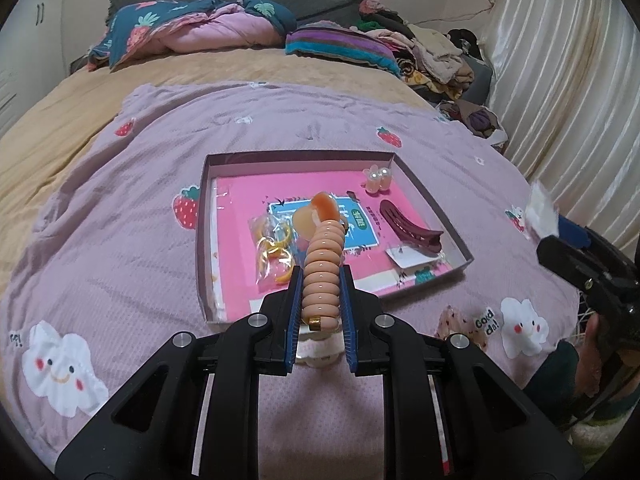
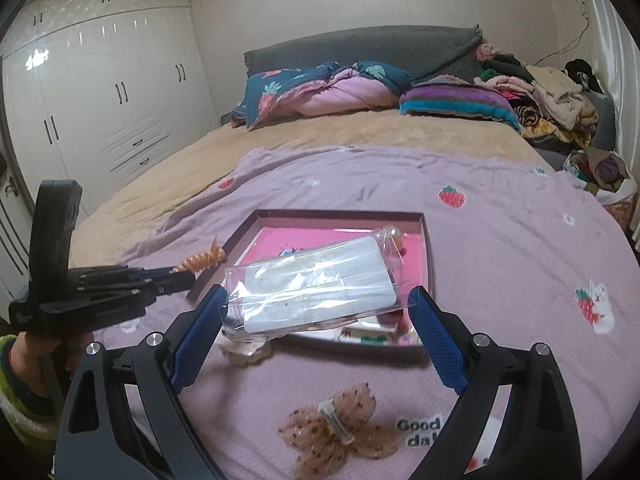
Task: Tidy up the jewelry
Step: 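Carry both items into the grey box and open both tools to release them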
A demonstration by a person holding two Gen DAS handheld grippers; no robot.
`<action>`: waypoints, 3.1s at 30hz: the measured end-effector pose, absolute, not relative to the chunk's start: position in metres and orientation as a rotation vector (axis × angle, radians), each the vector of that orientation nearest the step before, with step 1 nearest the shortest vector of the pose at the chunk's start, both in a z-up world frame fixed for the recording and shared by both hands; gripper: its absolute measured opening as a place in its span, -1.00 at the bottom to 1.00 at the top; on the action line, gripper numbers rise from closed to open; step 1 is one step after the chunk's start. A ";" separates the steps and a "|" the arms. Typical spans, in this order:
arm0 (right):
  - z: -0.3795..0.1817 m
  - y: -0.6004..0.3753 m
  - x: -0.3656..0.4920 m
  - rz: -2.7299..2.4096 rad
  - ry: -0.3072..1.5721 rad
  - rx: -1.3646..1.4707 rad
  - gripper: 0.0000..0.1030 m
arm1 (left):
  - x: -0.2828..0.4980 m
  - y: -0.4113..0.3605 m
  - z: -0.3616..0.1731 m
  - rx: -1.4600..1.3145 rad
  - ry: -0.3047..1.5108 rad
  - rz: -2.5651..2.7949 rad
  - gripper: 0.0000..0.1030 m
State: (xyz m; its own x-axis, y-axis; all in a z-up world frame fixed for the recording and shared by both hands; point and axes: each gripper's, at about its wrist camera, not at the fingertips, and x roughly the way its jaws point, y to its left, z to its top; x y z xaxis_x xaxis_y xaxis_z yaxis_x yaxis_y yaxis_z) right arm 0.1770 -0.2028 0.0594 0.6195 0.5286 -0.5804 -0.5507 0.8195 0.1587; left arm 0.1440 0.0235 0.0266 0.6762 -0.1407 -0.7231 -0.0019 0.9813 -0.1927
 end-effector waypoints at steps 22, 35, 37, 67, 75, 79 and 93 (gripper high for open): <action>0.070 -0.180 0.230 0.624 0.672 -0.021 0.76 | 0.189 0.049 0.011 -0.218 0.851 -0.013 -0.79; 0.045 -0.162 0.255 0.622 0.734 -0.047 0.76 | 0.201 0.052 -0.010 -0.219 0.887 -0.016 -0.79; 0.037 -0.158 0.260 0.620 0.755 -0.054 0.76 | 0.203 0.054 -0.014 -0.220 0.894 -0.015 -0.79; -0.033 -0.138 0.274 0.615 0.960 -0.064 0.79 | 0.210 0.063 -0.034 -0.231 0.933 0.010 -0.73; -0.010 -0.151 0.262 0.618 0.894 -0.032 0.80 | 0.202 0.063 -0.023 -0.232 0.914 0.016 -0.70; 0.005 -0.156 0.252 0.623 0.847 -0.034 0.81 | 0.195 0.062 -0.013 -0.231 0.897 0.017 -0.68; -0.010 -0.156 0.272 0.543 0.869 -0.079 0.83 | 0.178 0.059 0.008 -0.227 0.854 0.038 -0.52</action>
